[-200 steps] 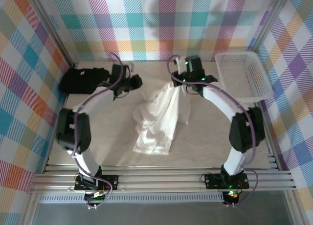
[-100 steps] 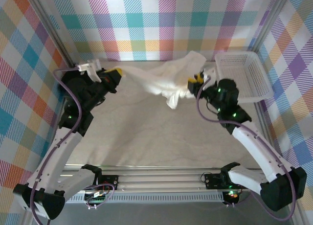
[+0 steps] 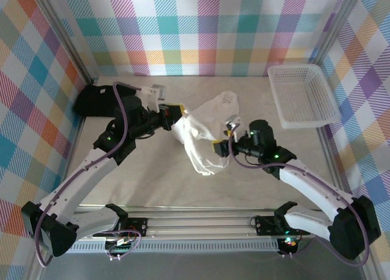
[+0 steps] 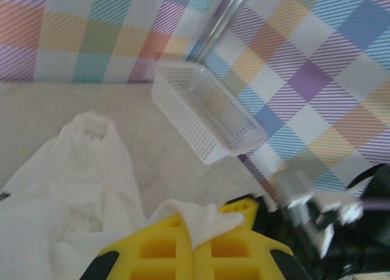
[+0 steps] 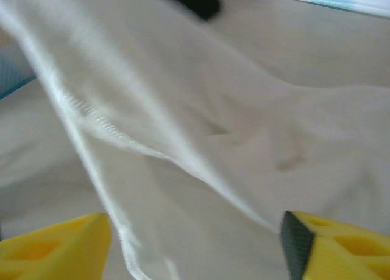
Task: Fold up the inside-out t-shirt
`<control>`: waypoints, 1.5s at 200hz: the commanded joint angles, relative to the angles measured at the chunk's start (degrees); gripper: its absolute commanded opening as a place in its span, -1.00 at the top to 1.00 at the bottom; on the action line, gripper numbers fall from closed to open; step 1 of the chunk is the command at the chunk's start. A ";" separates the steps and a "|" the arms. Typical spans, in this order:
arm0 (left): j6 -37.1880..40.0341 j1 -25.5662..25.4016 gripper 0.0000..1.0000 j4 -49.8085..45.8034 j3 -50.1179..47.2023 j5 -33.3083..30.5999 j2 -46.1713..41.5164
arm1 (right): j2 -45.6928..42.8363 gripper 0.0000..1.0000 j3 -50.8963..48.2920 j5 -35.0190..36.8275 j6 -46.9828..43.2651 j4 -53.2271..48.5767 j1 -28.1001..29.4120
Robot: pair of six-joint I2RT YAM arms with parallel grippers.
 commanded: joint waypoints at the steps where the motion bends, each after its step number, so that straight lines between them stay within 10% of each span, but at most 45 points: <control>1: 3.39 -2.92 1.00 -1.97 5.94 0.27 0.92 | 3.10 -0.64 4.07 -4.05 -3.82 5.48 4.60; 57: 9.56 -8.64 1.00 -8.23 19.70 -1.19 2.10 | 6.80 -0.62 15.09 2.56 -0.05 10.35 5.21; 111: 13.99 -9.56 1.00 -10.65 31.59 -3.72 7.34 | 0.06 0.71 17.26 6.19 7.04 5.34 3.46; 151: 14.57 -8.37 0.95 -13.82 39.42 -14.66 21.24 | -3.94 0.96 13.12 8.21 14.55 -1.79 -1.71; 196: 14.00 -6.79 0.29 -24.57 51.60 -14.02 39.78 | -2.88 1.00 6.56 9.41 24.60 -4.47 -12.39; 247: 6.09 -6.12 -0.41 -13.05 19.23 -14.78 28.58 | 3.30 0.97 4.82 5.94 24.36 -7.32 -21.09; 300: 9.89 -18.26 -0.44 -0.18 -8.23 -10.04 19.27 | 7.88 0.91 7.72 5.93 20.17 -9.21 -22.29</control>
